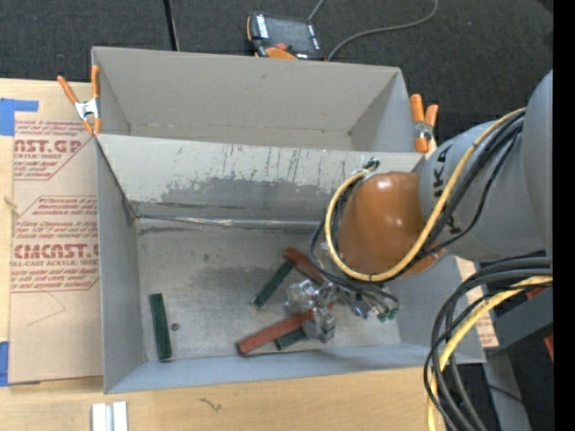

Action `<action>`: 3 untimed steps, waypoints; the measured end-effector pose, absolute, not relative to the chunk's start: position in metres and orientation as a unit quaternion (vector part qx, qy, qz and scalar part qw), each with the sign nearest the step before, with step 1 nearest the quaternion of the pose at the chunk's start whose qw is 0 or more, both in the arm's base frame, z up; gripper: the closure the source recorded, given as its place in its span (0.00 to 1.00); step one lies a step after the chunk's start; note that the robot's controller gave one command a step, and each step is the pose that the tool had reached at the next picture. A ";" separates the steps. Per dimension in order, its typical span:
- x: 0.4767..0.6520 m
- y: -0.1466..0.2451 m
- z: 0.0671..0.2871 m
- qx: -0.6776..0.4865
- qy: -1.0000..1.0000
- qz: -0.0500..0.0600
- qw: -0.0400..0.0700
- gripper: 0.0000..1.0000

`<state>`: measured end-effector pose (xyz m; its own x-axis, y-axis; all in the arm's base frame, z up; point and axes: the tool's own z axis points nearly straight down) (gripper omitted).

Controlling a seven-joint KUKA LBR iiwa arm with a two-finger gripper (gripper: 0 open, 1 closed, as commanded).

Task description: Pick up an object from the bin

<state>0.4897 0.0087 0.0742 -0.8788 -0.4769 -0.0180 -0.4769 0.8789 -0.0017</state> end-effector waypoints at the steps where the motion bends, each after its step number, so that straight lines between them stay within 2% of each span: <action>1: 0.488 0.007 0.071 -0.247 0.969 0.000 0.006 0.00; 2: 0.486 0.006 0.072 -0.246 0.969 0.000 0.001 1.00; 3: 0.487 0.008 0.112 -0.270 0.963 0.000 0.002 1.00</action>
Offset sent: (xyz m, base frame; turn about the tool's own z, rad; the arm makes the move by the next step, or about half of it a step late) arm 0.0000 0.0000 0.0000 0.0000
